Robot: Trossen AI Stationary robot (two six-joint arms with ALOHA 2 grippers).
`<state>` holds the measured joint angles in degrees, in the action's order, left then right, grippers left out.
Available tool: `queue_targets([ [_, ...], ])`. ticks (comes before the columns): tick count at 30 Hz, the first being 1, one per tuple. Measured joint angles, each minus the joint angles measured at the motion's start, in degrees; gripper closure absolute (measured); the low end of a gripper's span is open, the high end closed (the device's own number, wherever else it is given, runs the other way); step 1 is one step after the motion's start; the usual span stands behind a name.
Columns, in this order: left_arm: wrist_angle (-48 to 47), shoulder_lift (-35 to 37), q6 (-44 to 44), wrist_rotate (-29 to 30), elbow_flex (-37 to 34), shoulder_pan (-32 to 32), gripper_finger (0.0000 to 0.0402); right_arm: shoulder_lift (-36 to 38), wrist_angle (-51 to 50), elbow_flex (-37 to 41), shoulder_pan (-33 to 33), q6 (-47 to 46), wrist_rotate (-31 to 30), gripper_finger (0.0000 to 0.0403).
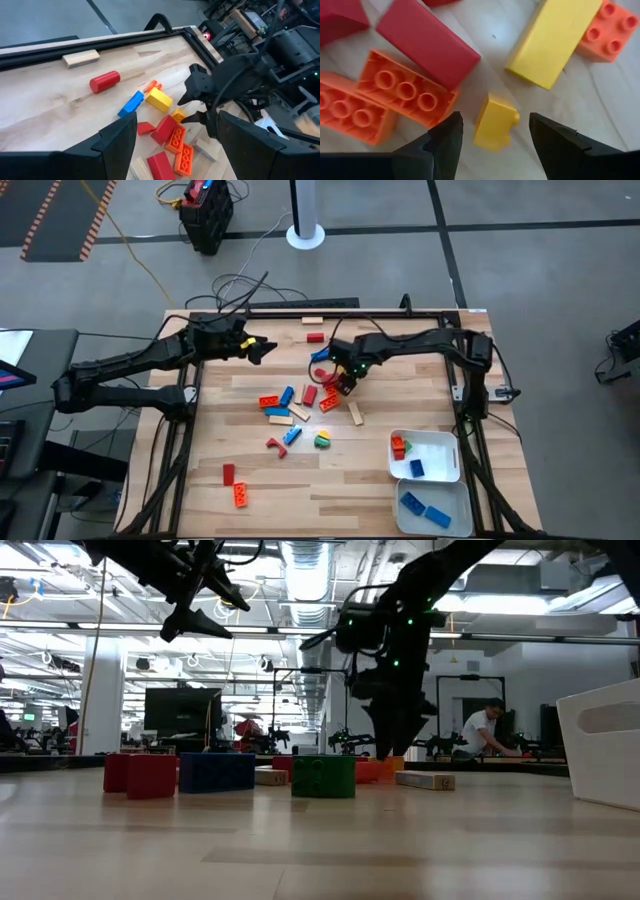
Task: Sort blocks by size
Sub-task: Put the small yellow game piece into the white bin
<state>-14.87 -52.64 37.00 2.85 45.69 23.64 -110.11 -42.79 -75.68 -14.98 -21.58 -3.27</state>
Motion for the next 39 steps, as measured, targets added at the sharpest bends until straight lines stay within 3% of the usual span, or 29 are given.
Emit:
queue_targets([
  [6,0.0,0.0,-2.9,-1.0,0.0,0.0,0.0136,-1.7,0.2,0.0,0.3,-1.8,0.0,0.017],
  [14,0.0,0.0,-7.3,-1.0,0.0,0.0,0.0136,-1.2,-3.1,0.0,0.6,-1.9,1.0,0.0291],
  [19,0.2,0.0,-10.0,-1.0,0.0,0.0,0.0136,5.0,-13.5,0.0,2.8,0.7,2.9,0.0291],
  [25,0.2,0.0,-13.0,-1.1,0.0,0.0,0.0136,17.3,-21.6,0.0,12.7,0.9,9.4,0.0291],
  [28,0.2,0.0,-13.0,-1.7,0.0,0.0,0.0136,22.7,-22.9,0.3,18.5,-4.6,14.3,0.0291],
  [31,0.9,-0.2,-12.0,-6.8,0.0,1.0,0.0136,26.8,-22.9,2.6,24.3,-14.3,16.6,0.0291],
  [39,2.4,-2.6,-13.4,-11.8,0.0,1.9,0.0136,30.4,-21.8,12.1,36.4,-37.5,16.3,0.0267],
])
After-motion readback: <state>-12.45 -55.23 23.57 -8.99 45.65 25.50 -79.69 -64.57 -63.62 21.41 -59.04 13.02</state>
